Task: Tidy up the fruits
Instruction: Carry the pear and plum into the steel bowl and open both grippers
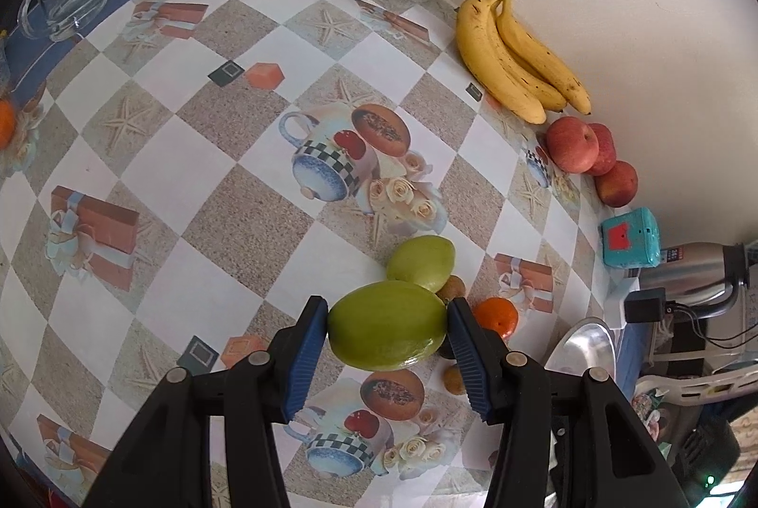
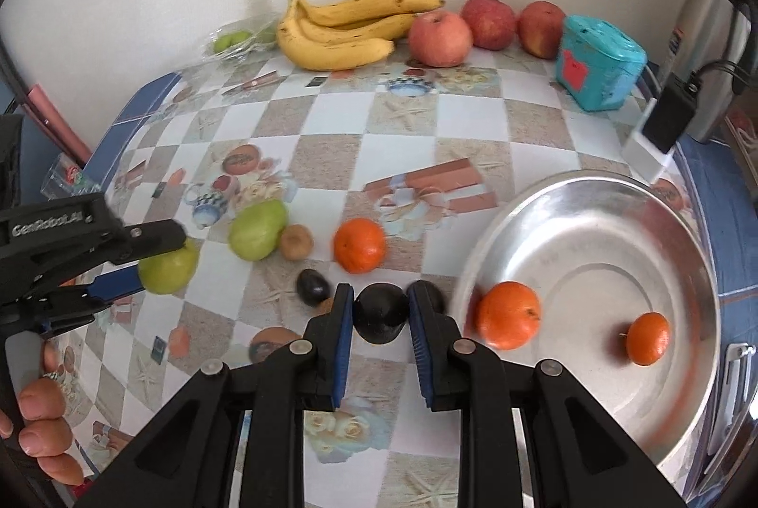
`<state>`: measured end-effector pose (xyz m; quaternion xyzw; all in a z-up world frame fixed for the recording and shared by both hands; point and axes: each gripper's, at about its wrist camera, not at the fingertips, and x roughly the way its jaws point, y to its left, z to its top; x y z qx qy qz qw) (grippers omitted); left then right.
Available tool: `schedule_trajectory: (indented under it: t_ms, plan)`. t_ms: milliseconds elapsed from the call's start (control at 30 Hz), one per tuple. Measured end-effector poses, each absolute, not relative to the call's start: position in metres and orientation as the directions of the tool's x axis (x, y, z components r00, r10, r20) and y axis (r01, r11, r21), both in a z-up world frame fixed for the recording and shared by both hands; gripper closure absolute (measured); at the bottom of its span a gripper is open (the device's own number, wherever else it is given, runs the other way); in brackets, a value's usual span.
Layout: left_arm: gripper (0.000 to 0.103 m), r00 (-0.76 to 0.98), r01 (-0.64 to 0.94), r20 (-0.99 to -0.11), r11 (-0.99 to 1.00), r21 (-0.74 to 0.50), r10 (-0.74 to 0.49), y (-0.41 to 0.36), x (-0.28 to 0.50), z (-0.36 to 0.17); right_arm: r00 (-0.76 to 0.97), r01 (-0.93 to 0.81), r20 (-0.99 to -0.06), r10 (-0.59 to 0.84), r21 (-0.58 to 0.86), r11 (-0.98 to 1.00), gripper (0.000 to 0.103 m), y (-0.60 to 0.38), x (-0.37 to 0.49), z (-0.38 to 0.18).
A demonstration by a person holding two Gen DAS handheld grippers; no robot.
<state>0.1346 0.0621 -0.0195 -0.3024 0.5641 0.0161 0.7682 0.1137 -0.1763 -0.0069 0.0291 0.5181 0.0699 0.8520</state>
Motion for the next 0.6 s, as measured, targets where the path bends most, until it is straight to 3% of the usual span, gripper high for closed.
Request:
schedule_trajectory:
  t_ms: [600]
  plan:
    - [0.048, 0.304, -0.126, -0.875, 0.895, -0.428, -0.375, -0.053, 0.114, -0.007, 0.462, 0.173, -0.886, -0.027, 0.060, 0.983, 0.079, -0.282, 0.098, -0.002]
